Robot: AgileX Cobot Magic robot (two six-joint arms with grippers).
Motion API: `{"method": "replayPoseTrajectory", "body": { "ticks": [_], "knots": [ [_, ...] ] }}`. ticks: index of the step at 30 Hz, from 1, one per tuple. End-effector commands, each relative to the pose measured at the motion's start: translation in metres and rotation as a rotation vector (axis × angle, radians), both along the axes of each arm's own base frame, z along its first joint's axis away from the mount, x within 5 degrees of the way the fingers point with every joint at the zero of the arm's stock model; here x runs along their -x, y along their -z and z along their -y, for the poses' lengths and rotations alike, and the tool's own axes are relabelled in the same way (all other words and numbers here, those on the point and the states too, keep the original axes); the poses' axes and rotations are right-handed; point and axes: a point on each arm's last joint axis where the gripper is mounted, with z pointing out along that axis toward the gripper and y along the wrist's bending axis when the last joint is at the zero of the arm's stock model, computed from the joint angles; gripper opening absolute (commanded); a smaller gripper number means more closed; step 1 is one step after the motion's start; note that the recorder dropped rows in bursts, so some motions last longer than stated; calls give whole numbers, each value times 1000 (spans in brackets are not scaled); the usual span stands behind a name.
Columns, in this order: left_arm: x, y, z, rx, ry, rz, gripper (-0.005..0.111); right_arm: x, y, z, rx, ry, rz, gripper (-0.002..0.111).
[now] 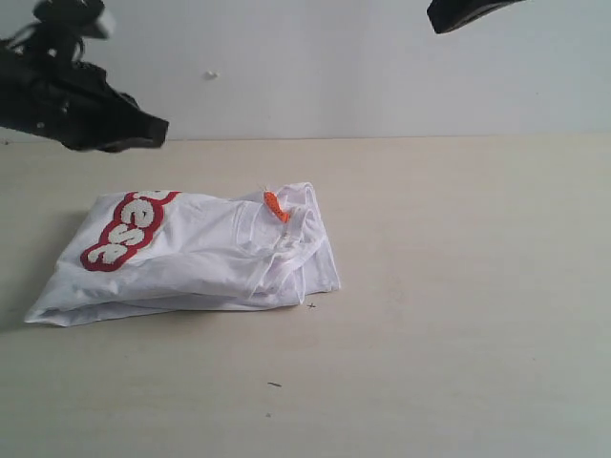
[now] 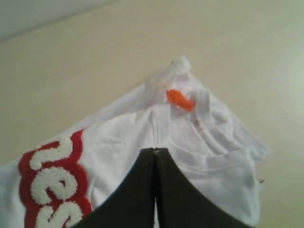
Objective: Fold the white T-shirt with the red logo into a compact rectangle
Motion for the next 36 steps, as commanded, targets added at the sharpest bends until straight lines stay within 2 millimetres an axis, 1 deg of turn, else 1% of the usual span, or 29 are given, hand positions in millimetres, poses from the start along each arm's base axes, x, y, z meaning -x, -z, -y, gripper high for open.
{"method": "replayPoseTrajectory", "body": {
  "ticks": [1,2,3,5,6,9,10,11,13,14,17,20,22,25,27,31,32,36],
  "knots": [
    [34,-55,-9,71,-22,149,0,27,-18,7,-20,8,111,0],
    [50,-73,-13,86,-22,206,0,38,-25,10,-37,16,165,0],
    [60,-82,-16,94,-22,235,0,48,-30,11,-48,15,201,0],
    [95,-112,-26,125,-31,352,0,76,-44,18,-70,27,312,0],
    [107,-120,-29,134,-34,387,0,84,-47,20,-76,32,341,0],
    [149,-143,-40,171,-34,500,0,120,-56,28,-103,46,455,0],
    [160,-148,-43,188,-38,526,0,129,-57,30,-111,53,495,0],
    [178,-155,-47,213,-43,563,0,141,-59,34,-123,62,542,0],
    [203,-163,-54,237,-49,637,0,162,-61,39,-146,80,633,0],
    [209,-165,-57,243,-53,659,0,167,-61,40,-154,86,660,0],
    [241,-173,-66,290,-68,753,0,187,-62,46,-178,104,750,0],
    [262,-177,-71,308,-65,812,0,198,-62,48,-184,106,780,0],
    [272,-178,-74,317,-64,839,0,203,-62,49,-186,106,791,0],
    [290,-174,-78,342,-63,876,0,212,-60,51,-183,100,802,0],
    [302,-172,-81,360,-61,901,0,223,-58,53,-194,100,821,0],
    [323,-166,-89,393,-85,972,0,249,-56,58,-211,100,884,0],
    [329,-165,-92,407,-108,1004,0,258,-55,60,-221,101,903,0],
    [349,-159,-105,484,-198,1115,0,282,-46,63,-268,99,950,0]
  ]
}}
